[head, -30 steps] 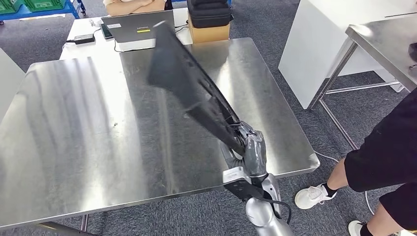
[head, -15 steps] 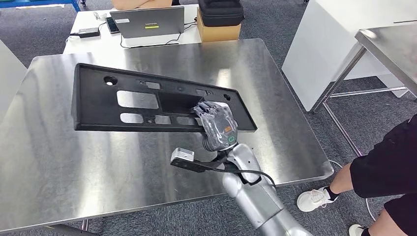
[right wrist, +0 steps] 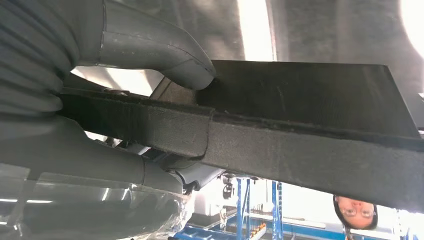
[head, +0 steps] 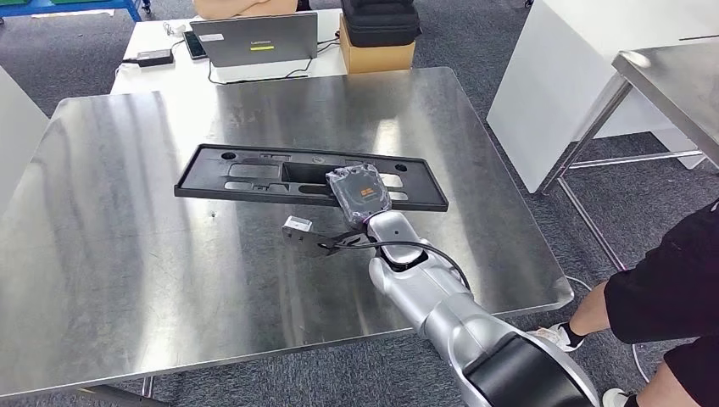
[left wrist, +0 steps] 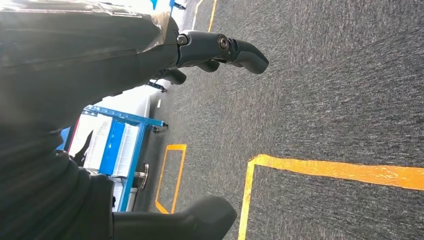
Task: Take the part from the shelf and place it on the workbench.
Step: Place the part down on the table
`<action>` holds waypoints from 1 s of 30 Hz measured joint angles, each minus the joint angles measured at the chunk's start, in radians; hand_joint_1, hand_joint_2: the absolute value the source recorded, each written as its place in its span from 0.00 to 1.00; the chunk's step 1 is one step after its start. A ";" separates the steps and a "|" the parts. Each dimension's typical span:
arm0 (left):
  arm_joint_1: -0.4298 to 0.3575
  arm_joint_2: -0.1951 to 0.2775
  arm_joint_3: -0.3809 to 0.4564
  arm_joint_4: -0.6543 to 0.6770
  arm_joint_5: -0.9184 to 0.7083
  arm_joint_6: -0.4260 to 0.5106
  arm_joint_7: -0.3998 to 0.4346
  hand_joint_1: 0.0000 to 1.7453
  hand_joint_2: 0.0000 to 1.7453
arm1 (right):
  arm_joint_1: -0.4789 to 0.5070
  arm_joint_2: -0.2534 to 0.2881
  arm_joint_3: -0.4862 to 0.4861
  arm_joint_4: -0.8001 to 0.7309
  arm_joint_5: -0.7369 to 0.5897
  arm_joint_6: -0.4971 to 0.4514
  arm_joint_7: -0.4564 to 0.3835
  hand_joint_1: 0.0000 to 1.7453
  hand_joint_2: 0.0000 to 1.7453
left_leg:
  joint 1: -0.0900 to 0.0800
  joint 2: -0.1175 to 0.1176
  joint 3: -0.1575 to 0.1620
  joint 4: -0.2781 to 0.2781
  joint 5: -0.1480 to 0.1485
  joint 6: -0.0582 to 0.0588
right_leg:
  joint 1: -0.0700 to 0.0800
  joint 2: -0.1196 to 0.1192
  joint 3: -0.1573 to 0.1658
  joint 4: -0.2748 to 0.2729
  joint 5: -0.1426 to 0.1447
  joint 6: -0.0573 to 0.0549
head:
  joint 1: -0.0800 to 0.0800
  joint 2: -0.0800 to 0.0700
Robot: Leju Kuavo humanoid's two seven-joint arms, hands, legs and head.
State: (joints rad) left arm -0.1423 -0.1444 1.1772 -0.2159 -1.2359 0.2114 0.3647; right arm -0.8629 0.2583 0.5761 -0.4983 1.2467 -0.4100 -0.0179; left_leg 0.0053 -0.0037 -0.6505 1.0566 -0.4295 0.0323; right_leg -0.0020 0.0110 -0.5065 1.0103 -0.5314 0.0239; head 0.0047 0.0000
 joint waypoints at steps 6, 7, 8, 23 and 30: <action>-0.003 -0.001 0.000 0.000 0.006 -0.006 0.000 0.00 1.00 | -0.048 0.004 0.014 0.082 0.061 0.084 0.117 1.00 1.00 | 0.003 0.000 0.000 0.000 0.000 0.000 | 0.000 0.000 -0.008 0.000 -0.001 -0.001 | 0.000 0.000; -0.004 -0.001 0.000 0.000 0.008 -0.009 0.000 0.00 1.00 | -0.057 0.001 0.016 0.095 0.068 0.106 0.140 0.75 0.75 | 0.003 0.000 0.000 0.000 0.000 -0.001 | 0.001 0.000 -0.010 0.000 -0.001 -0.001 | 0.000 0.000; -0.004 -0.001 0.000 0.000 0.010 -0.012 0.000 0.00 1.00 | -0.065 -0.004 0.017 0.108 0.073 0.123 0.157 0.50 0.50 | 0.003 0.000 0.000 0.000 -0.001 -0.001 | 0.001 0.000 -0.010 0.000 -0.001 -0.001 | 0.000 0.000; -0.003 -0.001 -0.001 0.000 0.001 -0.006 0.000 0.00 0.75 | -0.088 -0.068 0.013 0.178 0.072 0.118 0.179 0.00 0.00 | 0.003 0.000 0.000 0.000 0.000 0.000 | 0.002 0.000 0.000 0.000 0.000 0.000 | 0.000 0.000; -0.003 -0.001 -0.010 0.000 0.006 -0.007 0.000 0.00 0.00 | -0.089 -0.070 -0.002 0.194 0.074 0.070 0.144 0.00 0.00 | 0.004 0.000 0.001 0.000 0.000 0.000 | 0.002 0.000 0.001 0.000 0.000 0.000 | 0.000 0.000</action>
State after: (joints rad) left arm -0.1456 -0.1450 1.1669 -0.2155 -1.2296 0.2042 0.3647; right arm -0.9519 0.1880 0.5739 -0.3040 1.3203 -0.3404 0.1259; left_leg 0.0093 -0.0035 -0.6498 1.0565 -0.4294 0.0321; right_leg 0.0004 0.0107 -0.5060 1.0101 -0.5316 0.0241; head 0.0047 0.0000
